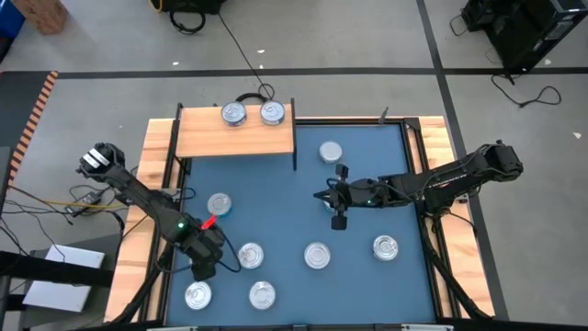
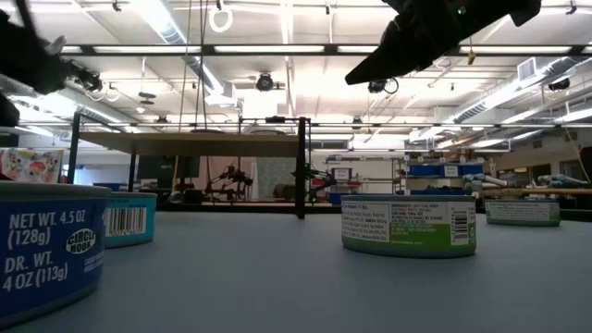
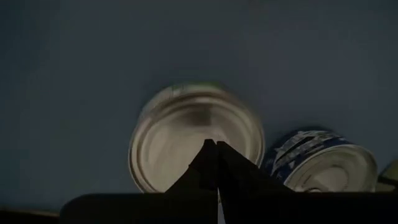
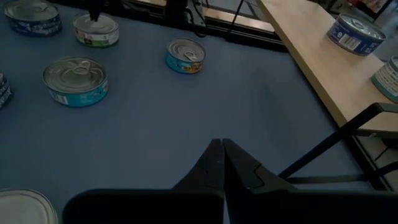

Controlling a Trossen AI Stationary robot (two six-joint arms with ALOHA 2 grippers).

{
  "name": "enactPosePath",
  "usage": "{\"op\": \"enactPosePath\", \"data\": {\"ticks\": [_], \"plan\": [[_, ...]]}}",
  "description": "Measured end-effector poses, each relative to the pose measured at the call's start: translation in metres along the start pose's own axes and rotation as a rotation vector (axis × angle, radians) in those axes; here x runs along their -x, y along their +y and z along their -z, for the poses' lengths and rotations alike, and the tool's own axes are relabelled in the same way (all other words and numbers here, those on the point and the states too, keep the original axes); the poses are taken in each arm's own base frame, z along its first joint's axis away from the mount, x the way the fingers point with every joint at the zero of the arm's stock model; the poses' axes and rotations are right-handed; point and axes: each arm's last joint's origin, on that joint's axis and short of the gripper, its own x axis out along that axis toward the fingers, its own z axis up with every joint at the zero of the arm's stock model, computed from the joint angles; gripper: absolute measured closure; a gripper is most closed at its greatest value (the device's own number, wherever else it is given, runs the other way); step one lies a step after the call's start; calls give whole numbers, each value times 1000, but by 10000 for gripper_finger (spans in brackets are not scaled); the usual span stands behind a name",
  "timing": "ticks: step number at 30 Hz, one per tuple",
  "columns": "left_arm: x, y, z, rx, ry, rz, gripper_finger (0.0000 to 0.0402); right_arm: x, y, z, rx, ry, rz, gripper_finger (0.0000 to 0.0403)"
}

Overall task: Stack canned seafood by type on shelf
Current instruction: Put the green white tuna can on the shelf

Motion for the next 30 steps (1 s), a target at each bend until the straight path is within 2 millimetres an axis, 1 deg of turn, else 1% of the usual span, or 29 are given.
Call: {"op": "enactPosePath", "data": {"ticks": [3, 7, 12, 16, 22, 30], "plan": [[-8, -2, 2, 7, 33, -23, 401, 0, 0, 0, 10, 0, -1, 400], [-13, -5, -1, 22, 15, -35, 401, 0, 1, 0, 18, -1, -5, 400], [-13, -1, -9, 46, -60, -79, 401, 2, 6, -1, 73, -9, -20, 400], [-12, 2, -16, 41, -118, -108, 401, 3, 8, -1, 83, -11, -26, 400], [-10, 11, -36, 14, -243, -154, 401, 3, 8, -1, 91, -11, -25, 400], [-5, 25, -68, -55, -370, -180, 401, 3, 8, -1, 94, -10, -25, 400]]}}
